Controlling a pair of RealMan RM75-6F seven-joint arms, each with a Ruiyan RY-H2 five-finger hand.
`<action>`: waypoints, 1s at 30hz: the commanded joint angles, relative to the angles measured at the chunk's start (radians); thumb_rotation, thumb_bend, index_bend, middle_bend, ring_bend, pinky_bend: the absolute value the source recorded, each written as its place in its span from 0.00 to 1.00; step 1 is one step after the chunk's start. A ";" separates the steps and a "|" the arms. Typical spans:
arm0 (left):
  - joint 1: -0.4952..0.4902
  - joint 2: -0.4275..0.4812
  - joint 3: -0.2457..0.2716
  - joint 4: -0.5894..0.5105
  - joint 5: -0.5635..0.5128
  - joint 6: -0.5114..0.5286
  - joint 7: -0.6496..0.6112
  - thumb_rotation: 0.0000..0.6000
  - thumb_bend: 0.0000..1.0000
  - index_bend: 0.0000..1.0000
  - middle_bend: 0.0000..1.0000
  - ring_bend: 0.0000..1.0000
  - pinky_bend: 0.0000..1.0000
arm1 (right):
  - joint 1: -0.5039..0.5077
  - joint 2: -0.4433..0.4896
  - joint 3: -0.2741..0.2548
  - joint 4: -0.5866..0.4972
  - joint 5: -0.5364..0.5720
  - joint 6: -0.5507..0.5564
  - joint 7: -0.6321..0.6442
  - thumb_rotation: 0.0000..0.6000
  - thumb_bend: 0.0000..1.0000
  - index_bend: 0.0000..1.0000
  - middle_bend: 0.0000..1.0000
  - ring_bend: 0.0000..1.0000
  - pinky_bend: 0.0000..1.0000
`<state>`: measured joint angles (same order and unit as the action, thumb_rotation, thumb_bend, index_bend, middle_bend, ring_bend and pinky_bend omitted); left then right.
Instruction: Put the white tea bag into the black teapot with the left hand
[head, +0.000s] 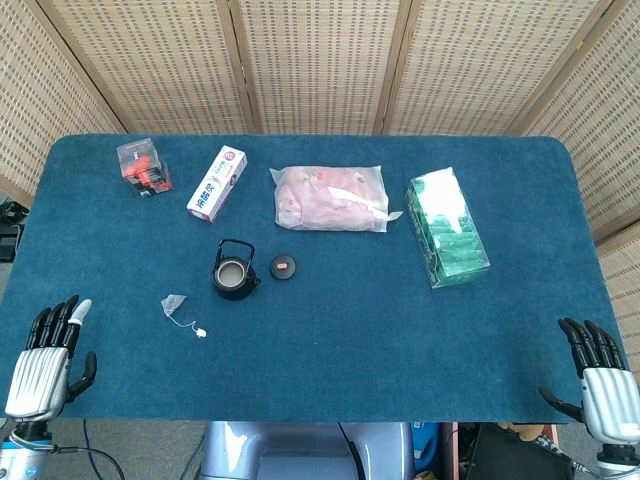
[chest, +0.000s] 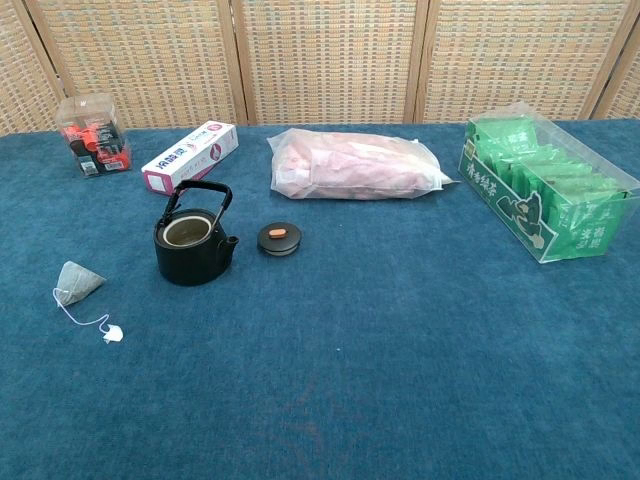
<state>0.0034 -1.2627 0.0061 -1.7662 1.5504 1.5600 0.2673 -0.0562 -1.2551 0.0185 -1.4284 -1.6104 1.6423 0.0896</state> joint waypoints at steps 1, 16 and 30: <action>0.001 0.001 0.000 0.001 0.000 0.000 -0.002 1.00 0.58 0.00 0.00 0.00 0.00 | 0.000 0.000 0.000 0.000 0.000 0.000 0.000 1.00 0.01 0.12 0.21 0.07 0.16; 0.002 0.007 0.001 0.003 0.000 0.000 -0.019 1.00 0.58 0.00 0.00 0.00 0.00 | 0.000 -0.002 -0.002 -0.004 -0.005 0.006 -0.006 1.00 0.01 0.12 0.21 0.07 0.16; 0.002 0.010 0.001 -0.003 0.004 0.002 -0.011 1.00 0.57 0.00 0.00 0.00 0.00 | -0.001 -0.005 -0.003 0.006 0.000 0.004 0.003 1.00 0.01 0.12 0.21 0.07 0.16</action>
<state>0.0059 -1.2525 0.0068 -1.7690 1.5549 1.5624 0.2557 -0.0576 -1.2595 0.0154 -1.4227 -1.6113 1.6472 0.0920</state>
